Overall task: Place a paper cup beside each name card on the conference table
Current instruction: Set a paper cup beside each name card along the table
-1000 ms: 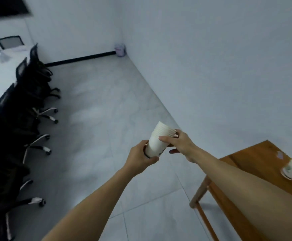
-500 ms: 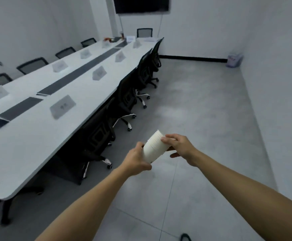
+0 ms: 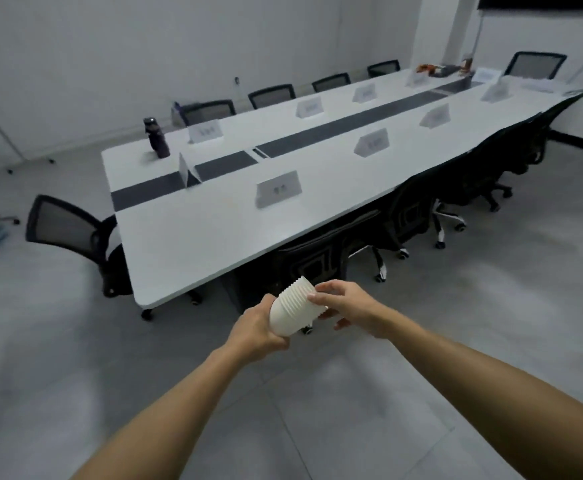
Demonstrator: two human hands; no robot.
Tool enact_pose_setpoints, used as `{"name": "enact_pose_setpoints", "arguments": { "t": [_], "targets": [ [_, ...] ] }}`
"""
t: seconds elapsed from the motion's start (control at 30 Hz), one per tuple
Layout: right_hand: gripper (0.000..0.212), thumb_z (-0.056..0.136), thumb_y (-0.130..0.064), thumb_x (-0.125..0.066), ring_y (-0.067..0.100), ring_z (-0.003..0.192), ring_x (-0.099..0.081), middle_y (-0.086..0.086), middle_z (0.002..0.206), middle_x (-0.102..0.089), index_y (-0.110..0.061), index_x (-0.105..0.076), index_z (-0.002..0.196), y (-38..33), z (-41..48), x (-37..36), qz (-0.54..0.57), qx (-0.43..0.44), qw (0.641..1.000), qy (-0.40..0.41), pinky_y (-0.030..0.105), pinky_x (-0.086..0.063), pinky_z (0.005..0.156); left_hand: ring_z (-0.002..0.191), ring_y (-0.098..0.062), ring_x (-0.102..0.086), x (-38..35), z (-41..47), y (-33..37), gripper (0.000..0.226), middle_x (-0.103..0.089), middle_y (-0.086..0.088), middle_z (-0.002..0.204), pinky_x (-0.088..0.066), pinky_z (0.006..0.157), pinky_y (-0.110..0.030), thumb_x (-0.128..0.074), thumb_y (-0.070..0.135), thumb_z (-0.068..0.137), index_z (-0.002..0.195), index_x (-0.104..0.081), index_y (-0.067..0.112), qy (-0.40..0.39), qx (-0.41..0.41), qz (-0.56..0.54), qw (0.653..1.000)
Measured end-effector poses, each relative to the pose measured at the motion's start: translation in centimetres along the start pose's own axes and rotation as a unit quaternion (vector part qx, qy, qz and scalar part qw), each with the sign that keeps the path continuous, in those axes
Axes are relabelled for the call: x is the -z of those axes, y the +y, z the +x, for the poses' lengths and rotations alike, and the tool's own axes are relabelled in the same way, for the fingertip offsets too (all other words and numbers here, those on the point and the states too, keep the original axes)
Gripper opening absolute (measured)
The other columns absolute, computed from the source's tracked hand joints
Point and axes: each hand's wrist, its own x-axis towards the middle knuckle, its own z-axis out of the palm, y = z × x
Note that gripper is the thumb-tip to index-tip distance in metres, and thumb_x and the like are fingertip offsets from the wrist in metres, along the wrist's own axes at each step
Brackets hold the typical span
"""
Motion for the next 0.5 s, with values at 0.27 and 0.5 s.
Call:
{"name": "enact_pose_setpoints", "arguments": {
  "t": [0.27,0.5],
  "targets": [
    [0.042,0.090,-0.056,-0.058,0.016,0.085,-0.071,-0.001,0.096,-0.072,-0.019,-0.070,0.107,-7.0,16.0,-0.9,-0.176,0.071,0.979,0.071,0.038,-0.058,0.079,0.089,-0.020,-0.061,8.5,8.4,-6.8,0.064,-0.062,0.005,0.098,-0.057,0.073,-0.040,-0.076,0.034,0.061,0.117,-0.046,0.031,0.074,0.055,0.008,0.996],
    [0.041,0.092,-0.045,-0.058,0.018,0.097,-0.064,-0.003,0.114,-0.070,-0.021,-0.062,0.125,-14.3,26.7,0.5,-0.333,0.100,0.931,0.110,0.032,-0.048,0.081,0.088,-0.024,-0.062,17.3,18.3,-10.0,0.060,-0.062,0.003,0.098,-0.057,0.075,-0.042,-0.076,0.029,0.064,0.115,-0.043,0.029,0.094,0.070,0.051,0.992]
  ]
}}
